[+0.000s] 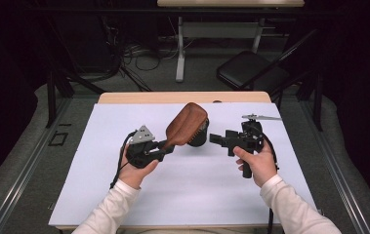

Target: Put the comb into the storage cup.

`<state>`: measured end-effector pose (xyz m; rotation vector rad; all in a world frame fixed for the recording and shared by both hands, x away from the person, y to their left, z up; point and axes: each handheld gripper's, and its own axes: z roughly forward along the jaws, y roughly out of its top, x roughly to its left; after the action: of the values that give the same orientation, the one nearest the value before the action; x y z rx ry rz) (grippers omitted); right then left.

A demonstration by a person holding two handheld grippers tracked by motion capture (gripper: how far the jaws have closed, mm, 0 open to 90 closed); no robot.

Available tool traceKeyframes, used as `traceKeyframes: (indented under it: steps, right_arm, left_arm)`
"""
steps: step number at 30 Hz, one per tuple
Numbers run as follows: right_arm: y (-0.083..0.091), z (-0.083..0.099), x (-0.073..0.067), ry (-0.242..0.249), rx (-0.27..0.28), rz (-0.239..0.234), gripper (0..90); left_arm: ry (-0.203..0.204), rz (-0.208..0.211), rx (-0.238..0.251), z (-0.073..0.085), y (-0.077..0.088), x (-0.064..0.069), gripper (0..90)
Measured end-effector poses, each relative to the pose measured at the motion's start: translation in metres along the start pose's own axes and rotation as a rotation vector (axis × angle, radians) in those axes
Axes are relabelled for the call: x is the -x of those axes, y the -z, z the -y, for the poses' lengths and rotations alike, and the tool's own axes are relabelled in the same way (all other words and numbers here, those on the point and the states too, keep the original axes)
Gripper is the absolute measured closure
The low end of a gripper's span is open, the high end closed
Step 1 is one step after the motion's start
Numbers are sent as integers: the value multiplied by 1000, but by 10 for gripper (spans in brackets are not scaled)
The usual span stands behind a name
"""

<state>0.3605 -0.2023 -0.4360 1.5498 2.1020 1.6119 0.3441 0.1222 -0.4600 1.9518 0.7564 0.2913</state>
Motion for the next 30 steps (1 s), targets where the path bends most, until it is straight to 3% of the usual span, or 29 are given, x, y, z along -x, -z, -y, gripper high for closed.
traceKeyframes:
  steps: [30]
  right_arm:
    - [-28, -24, -11, -101, -41, -92, 160]
  left_arm:
    - [3, -10, -3, 3, -3, -1, 717]
